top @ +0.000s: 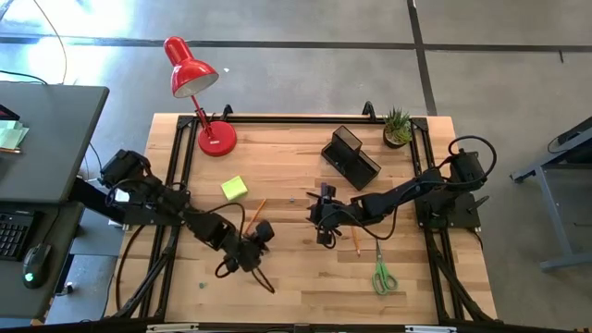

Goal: Pick and place office supplies into organizer
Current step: Put the pink binder clip into the black desk organizer

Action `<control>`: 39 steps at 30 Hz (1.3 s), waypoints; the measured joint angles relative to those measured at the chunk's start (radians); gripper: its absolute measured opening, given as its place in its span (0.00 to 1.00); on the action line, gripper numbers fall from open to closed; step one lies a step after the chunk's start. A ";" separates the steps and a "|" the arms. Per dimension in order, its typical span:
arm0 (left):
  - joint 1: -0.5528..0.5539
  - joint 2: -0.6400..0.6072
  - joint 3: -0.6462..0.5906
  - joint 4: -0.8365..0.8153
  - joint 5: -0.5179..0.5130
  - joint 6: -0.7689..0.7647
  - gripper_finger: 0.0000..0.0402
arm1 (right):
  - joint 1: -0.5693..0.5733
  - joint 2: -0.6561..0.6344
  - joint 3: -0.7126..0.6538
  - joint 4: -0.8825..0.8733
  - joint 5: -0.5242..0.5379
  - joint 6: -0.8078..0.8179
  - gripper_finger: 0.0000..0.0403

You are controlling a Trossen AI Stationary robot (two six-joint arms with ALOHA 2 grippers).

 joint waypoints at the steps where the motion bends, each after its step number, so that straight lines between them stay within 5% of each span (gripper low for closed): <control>1: 0.013 0.000 0.000 0.003 0.030 0.017 0.21 | 0.000 0.000 0.000 0.001 -0.001 -0.001 0.33; 12: 0.132 0.065 -0.001 0.030 0.145 0.075 0.21 | 0.000 0.000 0.000 -0.014 -0.008 0.005 0.33; 39: 0.052 0.097 0.000 -0.007 0.177 -0.228 0.21 | 0.000 0.000 0.000 -0.022 -0.010 0.013 0.33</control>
